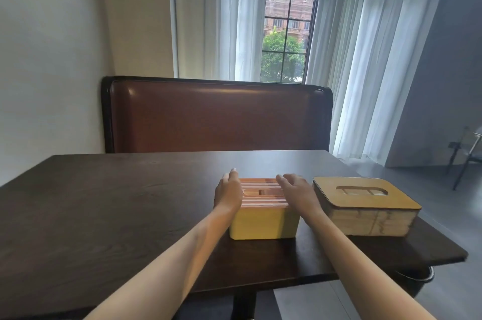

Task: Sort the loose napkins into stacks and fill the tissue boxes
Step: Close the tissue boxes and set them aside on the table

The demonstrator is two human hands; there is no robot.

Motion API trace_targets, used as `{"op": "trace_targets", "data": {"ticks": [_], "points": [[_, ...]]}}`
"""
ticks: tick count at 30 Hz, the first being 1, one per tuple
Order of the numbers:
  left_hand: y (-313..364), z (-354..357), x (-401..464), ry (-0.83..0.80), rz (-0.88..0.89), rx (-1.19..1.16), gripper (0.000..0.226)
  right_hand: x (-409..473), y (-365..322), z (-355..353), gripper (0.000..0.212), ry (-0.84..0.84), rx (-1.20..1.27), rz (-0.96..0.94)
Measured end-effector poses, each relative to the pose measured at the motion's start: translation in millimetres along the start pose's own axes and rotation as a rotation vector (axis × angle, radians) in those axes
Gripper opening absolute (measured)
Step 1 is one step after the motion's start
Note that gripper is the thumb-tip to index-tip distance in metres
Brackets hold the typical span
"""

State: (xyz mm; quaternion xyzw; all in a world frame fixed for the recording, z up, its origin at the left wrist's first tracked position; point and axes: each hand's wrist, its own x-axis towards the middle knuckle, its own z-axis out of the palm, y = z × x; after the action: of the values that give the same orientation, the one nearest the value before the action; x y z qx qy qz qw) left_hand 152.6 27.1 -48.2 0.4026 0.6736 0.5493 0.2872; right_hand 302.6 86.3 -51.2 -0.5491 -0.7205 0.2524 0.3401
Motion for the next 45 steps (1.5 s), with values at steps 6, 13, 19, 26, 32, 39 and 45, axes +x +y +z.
{"op": "trace_targets", "data": {"ticks": [6, 13, 19, 26, 32, 39, 45], "points": [[-3, 2, 13, -0.042, -0.025, 0.057, 0.053, 4, -4, 0, 0.046, -0.057, -0.088, -0.011], [-8, 5, 19, -0.114, -0.026, 0.136, 0.055, 8, -2, -1, 0.046, -0.187, -0.179, -0.022], [-11, 2, 22, -0.186, -0.082, 0.372, 0.06, 20, 13, 10, 0.053, -0.231, -0.354, 0.032], [-26, 4, 27, -0.186, -0.213, -0.119, 0.084, 9, 14, 14, 0.058, 0.113, -0.063, 0.208], [-35, -8, 42, -0.07, -0.27, -0.384, 0.099, 8, -15, 33, 0.054, 0.196, 0.158, 0.207], [1, -108, 36, 0.248, -0.184, -0.51, 0.063, 14, -110, 82, 0.055, 0.17, 0.315, 0.058], [-12, -204, 53, 0.447, -0.181, -0.561, 0.046, 5, -197, 162, 0.071, 0.019, 0.405, -0.006]]}}
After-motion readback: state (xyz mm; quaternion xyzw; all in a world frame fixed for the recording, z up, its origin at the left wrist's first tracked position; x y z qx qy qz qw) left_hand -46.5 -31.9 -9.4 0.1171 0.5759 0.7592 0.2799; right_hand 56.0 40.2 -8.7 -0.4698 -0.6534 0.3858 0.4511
